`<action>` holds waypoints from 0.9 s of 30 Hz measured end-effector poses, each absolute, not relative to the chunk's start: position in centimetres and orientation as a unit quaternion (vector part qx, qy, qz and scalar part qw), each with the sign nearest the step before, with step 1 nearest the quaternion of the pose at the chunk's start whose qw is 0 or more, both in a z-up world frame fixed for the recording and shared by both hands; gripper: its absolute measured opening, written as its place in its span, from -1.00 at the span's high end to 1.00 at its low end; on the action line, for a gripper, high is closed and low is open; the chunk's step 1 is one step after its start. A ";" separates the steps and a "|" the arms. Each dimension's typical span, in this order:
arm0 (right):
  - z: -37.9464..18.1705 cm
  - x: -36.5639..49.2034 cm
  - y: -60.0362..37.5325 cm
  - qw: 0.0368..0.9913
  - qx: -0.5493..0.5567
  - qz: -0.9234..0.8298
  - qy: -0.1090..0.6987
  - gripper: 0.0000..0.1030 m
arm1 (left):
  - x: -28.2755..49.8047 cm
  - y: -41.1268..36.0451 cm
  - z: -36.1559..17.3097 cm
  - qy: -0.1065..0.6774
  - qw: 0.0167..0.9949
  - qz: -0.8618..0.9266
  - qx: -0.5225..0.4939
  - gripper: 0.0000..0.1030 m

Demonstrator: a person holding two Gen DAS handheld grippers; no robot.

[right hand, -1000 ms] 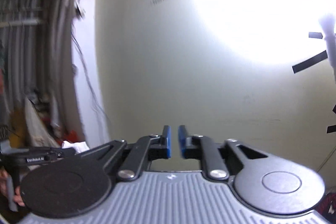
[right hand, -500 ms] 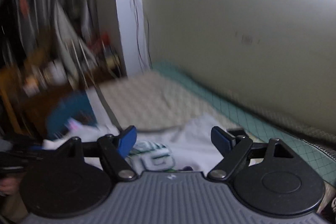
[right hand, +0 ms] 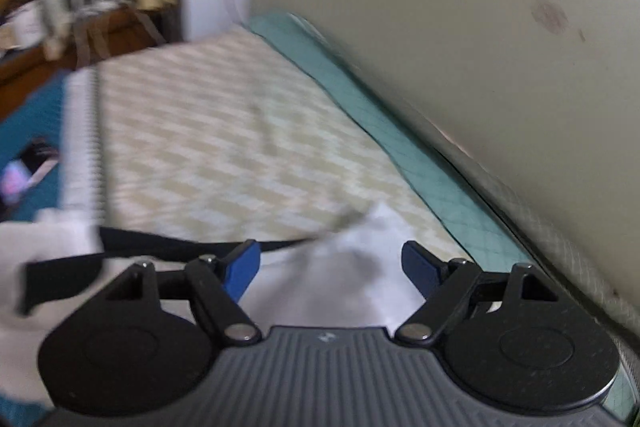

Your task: Fold small clothes

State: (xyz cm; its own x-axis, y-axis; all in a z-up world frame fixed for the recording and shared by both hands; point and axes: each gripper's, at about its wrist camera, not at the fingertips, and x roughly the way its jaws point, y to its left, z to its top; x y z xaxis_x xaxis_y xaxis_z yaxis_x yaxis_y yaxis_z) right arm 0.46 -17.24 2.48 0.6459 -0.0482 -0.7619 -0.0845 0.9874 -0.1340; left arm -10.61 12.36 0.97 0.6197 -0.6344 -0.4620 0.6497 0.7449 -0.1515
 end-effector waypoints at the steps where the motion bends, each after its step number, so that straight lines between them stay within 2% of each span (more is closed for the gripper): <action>1: 1.8 0.9 -18.1 0.902 -0.066 0.001 0.428 -0.50 | -10.5 12.3 0.8 0.254 0.898 -0.359 0.015 0.02; 2: 1.1 1.2 -18.8 0.898 -0.053 -0.004 0.436 -0.29 | -10.4 12.2 0.7 0.258 0.896 -0.361 0.018 0.33; 3: 0.5 1.2 -19.2 0.896 -0.047 -0.003 0.442 0.34 | -10.3 12.1 0.6 0.261 0.894 -0.365 0.021 0.52; 4: 0.1 1.0 -19.4 0.895 -0.051 -0.004 0.443 0.69 | -10.3 12.1 0.6 0.262 0.893 -0.365 0.027 0.75; 5: 0.1 0.4 -19.4 0.899 -0.052 0.001 0.435 0.90 | -10.3 12.1 0.7 0.258 0.895 -0.363 0.031 0.77; 6: 0.5 -0.4 -19.1 0.907 -0.052 0.005 0.417 0.97 | -10.4 12.2 0.9 0.252 0.898 -0.359 0.033 0.78; 10: 5.2 -4.4 -19.8 0.949 -0.054 -0.007 0.312 0.99 | -10.3 13.3 2.9 0.220 0.913 -0.343 0.019 0.80; 16: 15.2 -14.0 -21.6 0.989 -0.032 -0.052 0.132 1.00 | -11.1 13.5 9.6 0.113 0.939 -0.326 0.007 0.81; 23: 26.4 -27.3 -20.4 0.993 -0.035 -0.093 -0.064 1.00 | -13.8 12.0 21.2 -0.031 0.948 -0.317 -0.004 0.84; 27: 31.7 -33.4 -18.9 0.984 -0.052 -0.106 -0.137 1.00 | -16.1 11.7 28.5 -0.110 0.946 -0.302 -0.032 0.84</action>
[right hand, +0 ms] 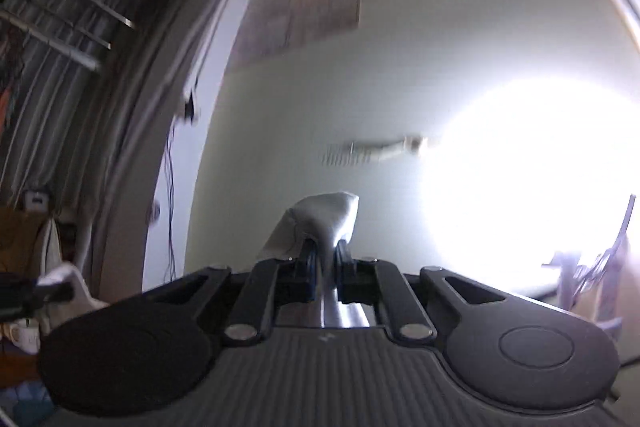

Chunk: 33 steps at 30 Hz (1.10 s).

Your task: Fold small clothes

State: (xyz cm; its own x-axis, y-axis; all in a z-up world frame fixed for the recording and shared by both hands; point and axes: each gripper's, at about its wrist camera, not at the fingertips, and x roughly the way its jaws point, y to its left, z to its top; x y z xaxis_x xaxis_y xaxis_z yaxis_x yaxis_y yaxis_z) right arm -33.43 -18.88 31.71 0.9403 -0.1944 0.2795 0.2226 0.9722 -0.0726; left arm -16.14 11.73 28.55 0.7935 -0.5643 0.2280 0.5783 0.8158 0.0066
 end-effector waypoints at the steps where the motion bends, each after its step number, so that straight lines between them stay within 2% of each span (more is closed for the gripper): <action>1: 32.9 -35.0 -18.4 0.980 -0.058 -0.112 -0.152 1.00 | -16.5 11.7 30.2 -0.126 0.946 -0.297 -0.036 0.84; 7: 37.3 -40.4 -16.9 0.967 -0.084 -0.135 -0.199 1.00 | -17.3 9.4 37.4 -0.174 0.947 -0.271 -0.024 0.84; 11: 37.0 -38.8 -19.4 0.969 -0.082 -0.140 -0.189 1.00 | -15.7 6.2 38.1 -0.167 0.949 -0.269 -0.005 0.84; 14: 35.3 -35.3 -21.7 0.973 -0.072 -0.150 -0.162 1.00 | -13.4 3.3 36.6 -0.142 0.951 -0.276 0.009 0.84; 18: 32.5 -31.0 -24.7 0.977 -0.047 -0.176 -0.111 0.99 | -9.3 -2.2 32.6 -0.099 0.956 -0.269 0.057 0.84; 21: 28.9 -25.7 -28.1 0.978 -0.032 -0.201 -0.054 0.99 | -4.9 -7.1 28.2 -0.036 0.958 -0.269 0.091 0.80; 23: 25.4 -21.3 -30.9 0.974 -0.015 -0.228 -0.014 0.98 | -1.3 -11.0 24.2 0.023 0.958 -0.263 0.112 0.52; 25: 20.2 -16.9 -33.8 0.962 -0.007 -0.269 0.042 0.72 | 2.5 -15.2 18.8 0.101 0.951 -0.245 0.159 0.42; 26: 17.0 -14.1 -35.3 0.950 -0.019 -0.299 0.089 0.19 | 4.1 -16.7 15.8 0.139 0.944 -0.234 0.187 0.43; 27: 13.9 -13.1 -36.4 0.938 -0.023 -0.325 0.116 -0.04 | 5.2 -17.4 13.0 0.176 0.937 -0.225 0.203 0.44; 30: 6.1 -13.7 -39.1 0.936 0.034 -0.303 0.177 0.09 | 6.3 -15.2 7.9 0.226 0.919 -0.253 0.202 0.41; 31: 4.3 -14.6 -39.6 0.936 0.052 -0.291 0.191 0.09 | 6.2 -13.9 6.9 0.229 0.917 -0.257 0.203 0.33; 32: 2.6 -15.6 -40.0 0.935 0.064 -0.285 0.202 0.09 | 6.1 -12.4 6.0 0.234 0.915 -0.259 0.204 0.11; 33: 1.4 -16.8 -40.3 0.934 0.076 -0.279 0.210 0.09 | 6.0 -10.9 5.2 0.242 0.911 -0.264 0.204 0.01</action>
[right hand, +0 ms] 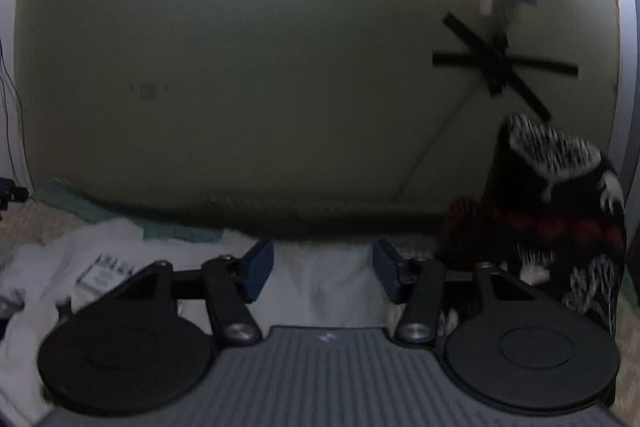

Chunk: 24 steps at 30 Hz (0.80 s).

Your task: Fold small clothes

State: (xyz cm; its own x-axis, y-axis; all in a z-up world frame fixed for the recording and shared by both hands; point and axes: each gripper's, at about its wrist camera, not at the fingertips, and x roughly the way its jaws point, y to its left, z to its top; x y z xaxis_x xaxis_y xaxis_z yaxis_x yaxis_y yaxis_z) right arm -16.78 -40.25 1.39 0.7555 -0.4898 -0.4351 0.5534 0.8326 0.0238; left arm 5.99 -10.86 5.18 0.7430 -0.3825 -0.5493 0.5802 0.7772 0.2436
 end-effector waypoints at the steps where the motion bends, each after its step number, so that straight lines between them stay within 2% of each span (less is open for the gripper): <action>1: 0.1 -18.0 -40.4 0.932 0.090 -0.274 0.218 0.09 | 6.1 -9.4 4.5 0.252 0.907 -0.268 0.204 -0.13; 3: -1.8 -20.1 -40.6 0.930 0.124 -0.263 0.227 0.09 | 6.4 -6.8 2.9 0.286 0.898 -0.263 0.208 -0.37; 4: -2.5 -20.7 -40.7 0.930 0.139 -0.253 0.227 0.09 | 6.5 -6.0 2.3 0.303 0.892 -0.262 0.208 -0.58; 5: -3.1 -21.4 -40.6 0.931 0.151 -0.244 0.226 0.05 | 6.8 -5.3 1.7 0.321 0.885 -0.264 0.207 -0.65; 9: -5.6 -23.8 -39.8 0.926 0.199 -0.207 0.244 -0.01 | 6.5 -3.4 -0.4 0.377 0.861 -0.285 0.190 -0.68; 10: -5.5 -23.8 -39.6 0.927 0.208 -0.191 0.248 -0.02 | 6.6 -3.2 -0.6 0.385 0.857 -0.291 0.181 -0.64; 12: -5.4 -24.8 -38.5 0.930 0.211 -0.170 0.250 -0.04 | 6.5 -3.4 -1.3 0.403 0.848 -0.296 0.178 0.28; 13: -5.2 -24.9 -38.1 0.932 0.210 -0.157 0.251 -0.04 | 6.2 -3.8 -1.7 0.414 0.841 -0.292 0.190 0.89; 14: -5.1 -25.1 -37.7 0.934 0.211 -0.145 0.251 -0.04 | 6.1 -4.0 -1.9 0.406 0.847 -0.281 0.198 0.96; 17: -4.6 -25.6 -36.3 0.937 0.210 -0.117 0.252 0.00 | 7.5 -3.9 -1.4 0.346 0.887 -0.190 0.241 0.96; 18: -4.4 -25.9 -35.7 0.939 0.205 -0.113 0.253 0.00 | 9.4 -3.1 -0.9 0.336 0.902 -0.139 0.233 0.96; 21: -4.1 -26.5 -34.7 0.943 0.192 -0.114 0.245 -0.01 | 14.2 1.2 1.1 0.371 0.918 -0.054 0.131 0.96; 24: -3.8 -27.2 -34.3 0.943 0.191 -0.125 0.242 -0.05 | 11.7 2.6 3.3 0.347 0.925 -0.111 0.110 0.94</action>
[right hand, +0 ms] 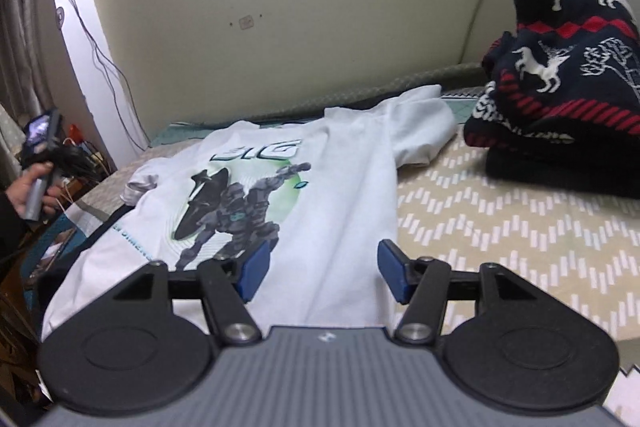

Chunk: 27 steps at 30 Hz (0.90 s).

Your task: Fold small clothes

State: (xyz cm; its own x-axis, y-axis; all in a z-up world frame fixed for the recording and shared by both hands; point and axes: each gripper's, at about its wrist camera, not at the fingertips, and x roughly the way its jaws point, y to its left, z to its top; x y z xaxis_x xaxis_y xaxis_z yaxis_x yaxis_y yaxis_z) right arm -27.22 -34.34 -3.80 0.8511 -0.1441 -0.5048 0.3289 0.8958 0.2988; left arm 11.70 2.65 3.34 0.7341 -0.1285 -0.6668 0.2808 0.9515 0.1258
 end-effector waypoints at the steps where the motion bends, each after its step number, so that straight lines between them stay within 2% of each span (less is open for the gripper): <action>1: -3.8 -27.5 -34.4 0.943 0.193 -0.126 0.241 -0.06 | 9.7 2.4 3.8 0.329 0.924 -0.142 0.131 0.81; 2: -4.0 -27.8 -34.6 0.942 0.196 -0.126 0.241 -0.07 | 8.6 1.9 4.0 0.320 0.920 -0.171 0.151 0.49; 4: -4.3 -28.1 -34.8 0.940 0.201 -0.132 0.243 -0.08 | 6.0 0.9 3.7 0.314 0.905 -0.219 0.186 0.12; 6: -4.7 -28.1 -35.2 0.936 0.210 -0.137 0.245 -0.08 | 4.4 -0.1 3.1 0.323 0.890 -0.253 0.197 -0.01; 7: -4.9 -28.1 -35.3 0.935 0.216 -0.139 0.245 -0.08 | 4.0 -0.5 2.9 0.335 0.883 -0.267 0.190 -0.15; 9: -5.1 -28.1 -35.3 0.933 0.228 -0.140 0.241 -0.08 | 3.8 -1.1 2.5 0.365 0.871 -0.293 0.151 -0.29; 10: -5.1 -28.1 -35.2 0.933 0.230 -0.138 0.239 -0.08 | 3.8 -1.2 2.5 0.374 0.865 -0.308 0.132 -0.41; 11: -5.2 -28.2 -35.0 0.934 0.231 -0.137 0.238 -0.08 | 3.3 -1.6 2.6 0.374 0.862 -0.322 0.119 -0.67; 13: -5.2 -28.3 -34.7 0.935 0.227 -0.136 0.237 -0.09 | 1.9 -2.3 2.7 0.353 0.865 -0.333 0.126 -0.88; 16: -5.4 -28.8 -34.5 0.932 0.233 -0.143 0.236 -0.10 | 0.2 -4.2 1.7 0.321 0.864 -0.337 0.191 -0.88; 18: -5.7 -29.0 -35.1 0.930 0.243 -0.148 0.235 -0.10 | 0.2 -5.5 0.2 0.320 0.862 -0.317 0.232 -0.78; 19: -5.8 -29.2 -35.2 0.928 0.247 -0.151 0.233 -0.10 | 0.5 -6.0 -0.6 0.321 0.861 -0.305 0.250 -0.55; 20: -5.9 -29.3 -35.3 0.927 0.251 -0.153 0.231 -0.10 | 0.7 -6.3 -1.3 0.322 0.860 -0.293 0.266 -0.16; 21: -5.9 -29.4 -35.3 0.927 0.254 -0.155 0.230 -0.10 | 1.2 -6.5 -2.0 0.325 0.860 -0.278 0.279 0.09; 22: -5.9 -29.5 -35.1 0.927 0.254 -0.156 0.229 -0.10 | 2.0 -6.3 -2.3 0.329 0.860 -0.272 0.279 0.54; 23: -5.8 -29.5 -35.1 0.927 0.253 -0.156 0.229 -0.07 | 2.7 -6.0 -2.2 0.333 0.864 -0.266 0.269 0.76; 24: -5.8 -29.5 -35.0 0.927 0.251 -0.156 0.230 -0.02 | 3.7 -5.6 -1.9 0.335 0.873 -0.245 0.257 0.76; 27: -5.6 -29.3 -34.6 0.929 0.248 -0.148 0.230 -0.07 | 8.2 -3.2 -0.1 0.316 0.912 -0.154 0.209 0.77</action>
State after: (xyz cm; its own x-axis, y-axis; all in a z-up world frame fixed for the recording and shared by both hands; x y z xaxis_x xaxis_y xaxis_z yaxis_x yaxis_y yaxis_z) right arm -29.27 -34.62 -5.60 0.8505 -0.1610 -0.5008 0.3888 0.8337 0.3923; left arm 8.19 -3.18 -0.08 0.7525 -0.1484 -0.6416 0.4131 0.8651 0.2844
